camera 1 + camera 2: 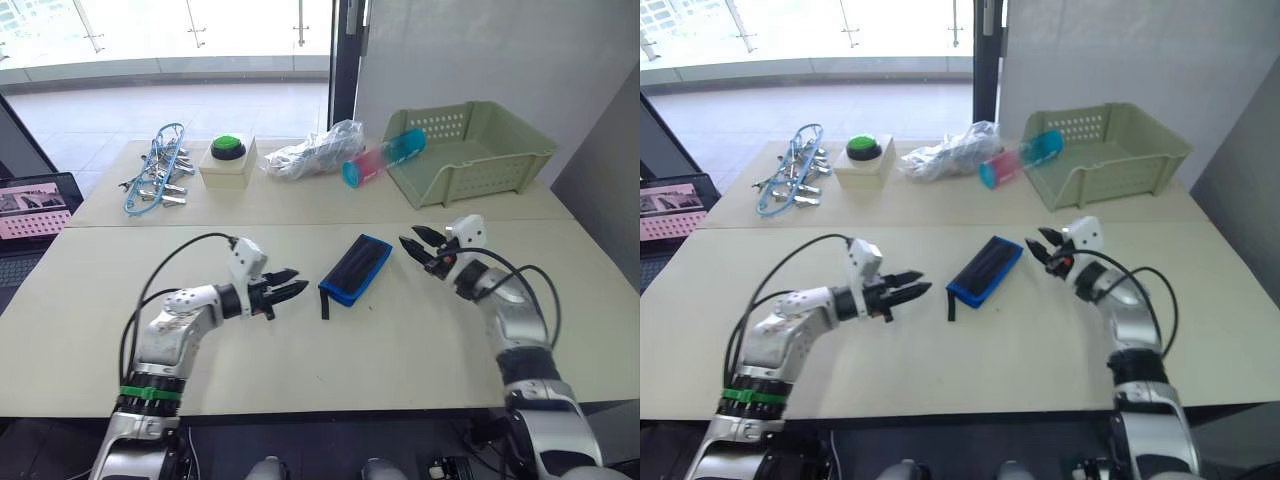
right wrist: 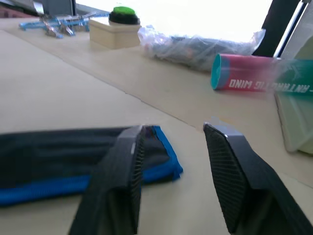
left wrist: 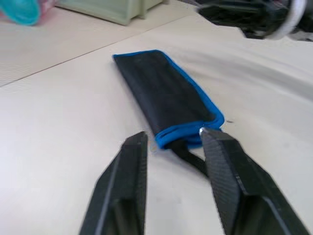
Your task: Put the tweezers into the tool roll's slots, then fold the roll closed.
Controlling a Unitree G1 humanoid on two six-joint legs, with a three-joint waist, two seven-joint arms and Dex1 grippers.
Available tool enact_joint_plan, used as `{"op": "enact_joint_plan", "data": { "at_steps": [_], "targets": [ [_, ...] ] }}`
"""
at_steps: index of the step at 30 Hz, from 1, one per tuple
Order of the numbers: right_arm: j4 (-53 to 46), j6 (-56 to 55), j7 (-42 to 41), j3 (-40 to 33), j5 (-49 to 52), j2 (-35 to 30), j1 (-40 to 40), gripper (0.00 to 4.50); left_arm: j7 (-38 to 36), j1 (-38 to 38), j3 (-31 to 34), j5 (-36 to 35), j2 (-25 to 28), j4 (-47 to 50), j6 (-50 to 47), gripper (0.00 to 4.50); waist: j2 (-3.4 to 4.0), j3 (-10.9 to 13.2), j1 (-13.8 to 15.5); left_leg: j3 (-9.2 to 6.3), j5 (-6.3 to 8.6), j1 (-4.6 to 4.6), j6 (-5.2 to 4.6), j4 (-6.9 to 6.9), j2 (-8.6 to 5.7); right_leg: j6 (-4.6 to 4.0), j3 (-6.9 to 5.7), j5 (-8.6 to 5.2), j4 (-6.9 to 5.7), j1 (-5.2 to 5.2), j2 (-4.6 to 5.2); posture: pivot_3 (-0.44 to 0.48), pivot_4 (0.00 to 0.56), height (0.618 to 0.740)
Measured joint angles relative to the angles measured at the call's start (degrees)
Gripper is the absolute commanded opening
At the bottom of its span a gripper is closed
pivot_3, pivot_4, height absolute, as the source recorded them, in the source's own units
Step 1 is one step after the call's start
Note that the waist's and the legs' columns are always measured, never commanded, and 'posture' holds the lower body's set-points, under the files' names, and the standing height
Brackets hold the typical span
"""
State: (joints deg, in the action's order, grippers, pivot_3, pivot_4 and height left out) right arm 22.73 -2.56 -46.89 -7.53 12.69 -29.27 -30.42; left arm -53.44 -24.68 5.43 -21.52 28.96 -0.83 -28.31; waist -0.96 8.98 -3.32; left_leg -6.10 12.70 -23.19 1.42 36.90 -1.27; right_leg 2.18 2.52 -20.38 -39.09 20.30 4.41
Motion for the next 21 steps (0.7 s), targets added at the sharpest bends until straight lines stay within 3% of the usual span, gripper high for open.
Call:
{"op": "enact_joint_plan", "data": {
  "at_steps": [4,13,21],
  "targets": [
    [-9.9,6.2,-0.8,-1.6,2.2,-4.5,8.1,4.50,-1.0,3.9,3.6,0.6,7.0,-1.6,3.1,4.48,0.09,0.1,0.2,0.04,0.00,0.12,0.00,-0.07,0.07,0.00,0.05,0.00,0.08,0.00,-0.04,0.000,0.150,0.740],
    [-22.9,14.3,0.8,-9.3,7.3,-7.7,27.5,4.50,0.6,11.4,9.4,5.9,17.1,-12.7,15.0,4.48,0.12,0.1,1.4,0.10,0.01,0.11,-0.01,-0.09,0.03,0.01,0.12,0.00,0.13,0.00,0.04,0.000,0.150,0.740],
    [-26.9,12.4,3.0,-11.8,7.6,-7.1,35.2,4.50,2.7,14.1,9.5,7.9,17.0,-16.2,22.6,4.48,0.12,0.1,1.8,0.15,0.01,0.13,0.00,-0.09,0.08,0.01,0.15,0.00,0.11,0.01,0.03,0.000,0.150,0.740]
  ]
}}
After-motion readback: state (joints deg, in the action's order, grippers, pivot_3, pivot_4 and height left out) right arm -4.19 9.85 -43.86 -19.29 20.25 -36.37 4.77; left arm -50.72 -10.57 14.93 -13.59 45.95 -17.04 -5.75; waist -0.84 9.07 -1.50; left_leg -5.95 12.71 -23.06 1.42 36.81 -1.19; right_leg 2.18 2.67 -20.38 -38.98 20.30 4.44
